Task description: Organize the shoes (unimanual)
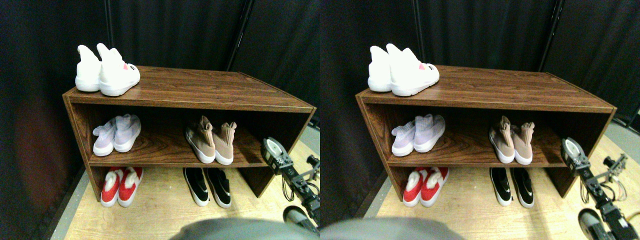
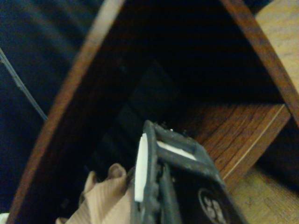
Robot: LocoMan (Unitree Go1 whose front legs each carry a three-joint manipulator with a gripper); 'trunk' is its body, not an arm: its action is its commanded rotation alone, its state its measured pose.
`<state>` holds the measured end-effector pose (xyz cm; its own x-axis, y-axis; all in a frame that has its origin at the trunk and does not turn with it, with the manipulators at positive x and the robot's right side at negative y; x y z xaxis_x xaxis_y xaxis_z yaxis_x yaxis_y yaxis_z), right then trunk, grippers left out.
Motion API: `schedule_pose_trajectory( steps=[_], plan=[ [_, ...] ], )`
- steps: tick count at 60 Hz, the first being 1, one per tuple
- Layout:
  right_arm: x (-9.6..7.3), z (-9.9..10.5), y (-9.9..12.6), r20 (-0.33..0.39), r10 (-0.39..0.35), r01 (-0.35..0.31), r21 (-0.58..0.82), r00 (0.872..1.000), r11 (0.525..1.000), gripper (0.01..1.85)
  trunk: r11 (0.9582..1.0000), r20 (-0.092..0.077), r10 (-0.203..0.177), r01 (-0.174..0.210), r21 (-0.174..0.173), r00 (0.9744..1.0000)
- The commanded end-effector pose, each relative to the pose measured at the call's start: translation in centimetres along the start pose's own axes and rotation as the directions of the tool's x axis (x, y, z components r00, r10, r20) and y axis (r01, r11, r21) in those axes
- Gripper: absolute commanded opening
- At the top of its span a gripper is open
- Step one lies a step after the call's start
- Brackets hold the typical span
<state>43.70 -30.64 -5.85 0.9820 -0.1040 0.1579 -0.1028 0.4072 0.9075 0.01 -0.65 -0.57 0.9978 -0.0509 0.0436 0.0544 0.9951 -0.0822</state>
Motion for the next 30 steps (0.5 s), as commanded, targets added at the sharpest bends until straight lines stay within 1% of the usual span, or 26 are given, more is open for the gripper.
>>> schedule_pose_trajectory(
  steps=[1, 2, 3, 4, 5, 7, 8, 9, 10, 11, 13, 14, 15, 16, 17, 19, 20, 22, 28, 29, 30],
  plan=[
    [-1.2, 0.2, 1.3, -0.036, 0.088, -0.088, -0.015, 0.995, 0.996, 0.06, 0.9997, 0.002, -0.007, 0.007, -0.025, 1.0000],
    [-1.3, 0.3, 1.3, -0.041, 0.094, -0.095, -0.018, 0.995, 0.995, 0.06, 0.9997, 0.002, -0.007, 0.007, -0.025, 1.0000],
    [-1.3, 0.3, 1.3, -0.041, 0.094, -0.095, -0.018, 0.995, 0.995, 0.06, 0.9997, -0.005, -0.010, 0.010, -0.022, 0.9999],
    [-2.1, 0.3, 1.4, -0.049, 0.102, -0.103, -0.017, 0.994, 0.995, 0.06, 0.9997, -0.005, -0.010, 0.010, -0.022, 0.9999],
    [-2.4, 0.3, 1.4, -0.049, 0.101, -0.101, -0.014, 0.994, 0.995, 0.06, 0.9997, -0.005, -0.010, 0.010, -0.022, 0.9999],
    [-2.6, 0.4, 1.3, -0.051, 0.101, -0.101, -0.012, 0.994, 0.995, 0.06, 0.9997, -0.005, -0.010, 0.010, -0.022, 0.9999],
    [-3.1, 0.3, 1.4, -0.056, 0.099, -0.100, -0.016, 0.993, 0.995, 0.06, 0.9997, -0.005, -0.010, 0.010, -0.022, 0.9999],
    [-3.1, 0.3, 1.4, -0.056, 0.099, -0.100, -0.016, 0.993, 0.995, 0.06, 0.9997, -0.005, -0.010, 0.010, -0.022, 0.9999],
    [-3.5, 0.3, 1.4, -0.054, 0.095, -0.097, -0.022, 0.994, 0.995, 0.06, 0.9997, -0.005, -0.010, 0.010, -0.022, 0.9999],
    [-3.9, 0.2, 1.4, -0.042, 0.085, -0.086, -0.013, 0.996, 0.996, 0.06, 0.9998, -0.011, -0.013, 0.012, -0.018, 0.9999],
    [-4.5, 0.2, 1.3, -0.035, 0.092, -0.093, -0.022, 0.995, 0.995, 0.06, 0.9998, -0.011, -0.013, 0.012, -0.018, 0.9999],
    [-4.8, 0.2, 1.2, -0.042, 0.094, -0.094, -0.016, 0.995, 0.995, 0.06, 0.9998, -0.011, -0.013, 0.012, -0.018, 0.9999],
    [-5.0, 0.2, 1.2, -0.049, 0.092, -0.093, -0.008, 0.995, 0.996, 0.06, 0.9998, -0.016, -0.012, 0.012, -0.013, 0.9998],
    [-5.0, 0.2, 1.2, -0.049, 0.092, -0.093, -0.008, 0.995, 0.996, 0.06, 0.9998, -0.016, -0.012, 0.012, -0.013, 0.9998],
    [-5.5, 0.2, 1.0, -0.063, 0.077, -0.077, -0.002, 0.995, 0.997, 0.06, 0.9998, -0.016, -0.012, 0.012, -0.013, 0.9998],
    [-5.6, 0.2, 0.9, -0.065, 0.072, -0.072, 0.001, 0.995, 0.997, 0.06, 0.9998, -0.016, -0.012, 0.012, -0.013, 0.9998],
    [-5.9, 0.1, 0.7, -0.070, 0.063, -0.063, 0.006, 0.996, 0.998, 0.06, 0.9999, -0.021, -0.013, 0.012, -0.011, 0.9997],
    [-6.2, 0.0, 0.4, -0.084, 0.059, -0.058, 0.007, 0.995, 0.998, 0.06, 0.9999, -0.021, -0.013, 0.012, -0.011, 0.9997],
    [-6.9, -0.7, -0.7, -0.073, 0.050, -0.049, 0.020, 0.996, 0.999, 0.06, 0.9999, -0.026, -0.010, 0.010, -0.008, 0.9996],
    [-7.1, -0.8, -0.9, -0.072, 0.044, -0.043, 0.018, 0.996, 0.999, 0.06, 0.9999, -0.031, -0.009, 0.009, -0.008, 0.9995],
    [-7.1, -0.9, -1.0, -0.073, 0.041, -0.040, 0.022, 0.996, 0.999, 0.06, 0.9999, -0.031, -0.009, 0.009, -0.008, 0.9995]
  ],
)
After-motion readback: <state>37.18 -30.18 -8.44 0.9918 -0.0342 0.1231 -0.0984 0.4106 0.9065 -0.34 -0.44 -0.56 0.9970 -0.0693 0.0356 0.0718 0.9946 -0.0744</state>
